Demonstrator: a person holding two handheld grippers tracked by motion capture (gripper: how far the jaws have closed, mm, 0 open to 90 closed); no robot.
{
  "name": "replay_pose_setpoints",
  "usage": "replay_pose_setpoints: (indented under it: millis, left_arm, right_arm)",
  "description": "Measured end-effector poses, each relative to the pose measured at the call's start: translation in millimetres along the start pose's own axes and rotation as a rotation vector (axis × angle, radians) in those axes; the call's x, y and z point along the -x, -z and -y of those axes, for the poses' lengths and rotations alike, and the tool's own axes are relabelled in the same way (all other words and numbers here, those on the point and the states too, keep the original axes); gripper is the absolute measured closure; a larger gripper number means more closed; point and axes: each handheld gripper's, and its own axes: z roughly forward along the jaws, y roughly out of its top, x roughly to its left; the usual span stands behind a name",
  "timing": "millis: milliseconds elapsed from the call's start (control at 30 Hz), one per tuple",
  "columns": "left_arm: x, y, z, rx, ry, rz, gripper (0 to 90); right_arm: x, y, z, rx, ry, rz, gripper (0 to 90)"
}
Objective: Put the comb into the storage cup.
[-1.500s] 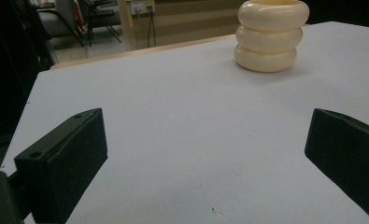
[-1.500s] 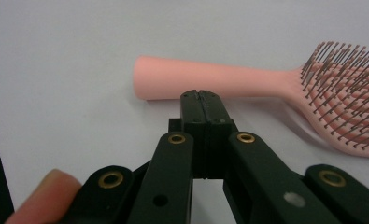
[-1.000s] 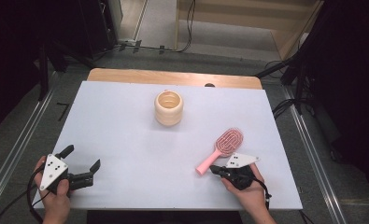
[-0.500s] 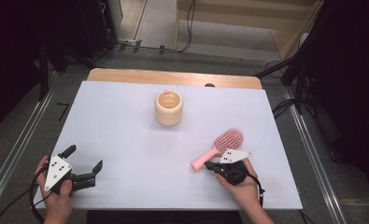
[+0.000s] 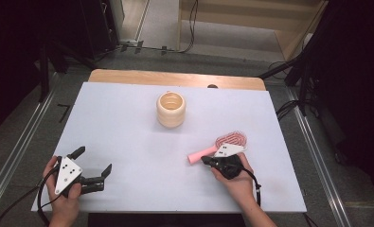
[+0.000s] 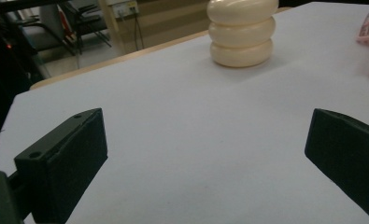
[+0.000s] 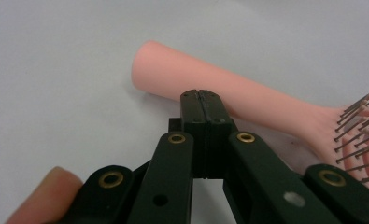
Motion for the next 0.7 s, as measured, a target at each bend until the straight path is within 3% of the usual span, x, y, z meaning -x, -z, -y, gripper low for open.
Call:
replay_pose_setpoints:
  millis: [133, 167, 200, 233, 300, 333, 367, 400, 433, 467, 500, 567, 667, 700]
  left_arm:
    - [6.4, -2.4, -8.9, 0.001, 0.009, 0.058, 0.0]
    - [7.9, -2.2, -11.1, 0.002, 0.012, 0.060, 0.0]
    - [7.9, -2.2, -11.1, 0.002, 0.012, 0.060, 0.0]
    - [10.3, -2.0, -15.7, 0.012, 0.022, 0.088, 0.0]
    - [12.6, -2.3, -20.5, 0.006, 0.031, 0.118, 0.0]
    - [12.6, -2.3, -20.5, 0.006, 0.031, 0.118, 0.0]
    - [15.5, -3.2, -24.8, 0.004, 0.032, 0.149, 0.0]
    - [15.5, -3.2, -24.8, 0.004, 0.032, 0.149, 0.0]
    - [17.4, -4.2, -26.9, -0.001, 0.031, 0.159, 0.0]
    - [19.6, -5.4, -28.9, -0.003, 0.031, 0.171, 0.0]
    - [21.7, -6.4, -30.9, -0.006, 0.026, 0.181, 0.0]
    - [27.7, -10.6, -37.5, -0.016, 0.008, 0.197, 0.0]
    - [30.4, -13.9, -42.5, -0.014, 0.007, 0.213, 0.0]
    - [32.1, -16.9, -48.6, -0.013, 0.005, 0.221, 0.0]
  right_arm:
    - [1.5, 1.1, 0.5, 0.026, -0.003, 0.007, 87.7]
    - [2.2, 3.5, 1.1, 0.036, -0.011, 0.003, 81.5]
    - [2.2, 3.5, 1.1, 0.036, -0.011, 0.003, 81.5]
    - [4.1, 10.6, 2.7, 0.081, -0.027, -0.006, 69.9]
    - [5.9, 19.2, 5.0, 0.130, -0.029, -0.019, 57.5]
    - [5.9, 19.2, 5.0, 0.130, -0.029, -0.019, 57.5]
    - [7.2, 28.1, 7.6, 0.171, -0.020, -0.026, 46.4]
    - [7.2, 28.1, 7.6, 0.171, -0.020, -0.026, 46.4]
    - [7.9, 32.2, 9.2, 0.185, -0.017, -0.031, 39.8]
    - [8.8, 40.5, 13.4, 0.209, -0.015, -0.006, 23.5]
    - [8.8, 40.5, 13.4, 0.209, -0.015, -0.006, 23.5]
    - [12.4, 53.5, 19.1, 0.252, -0.048, 0.032, 3.8]
    - [15.9, 62.6, 21.6, 0.277, -0.079, 0.031, 0.0]
    - [18.7, 71.4, 23.7, 0.291, -0.084, 0.058, 0.0]
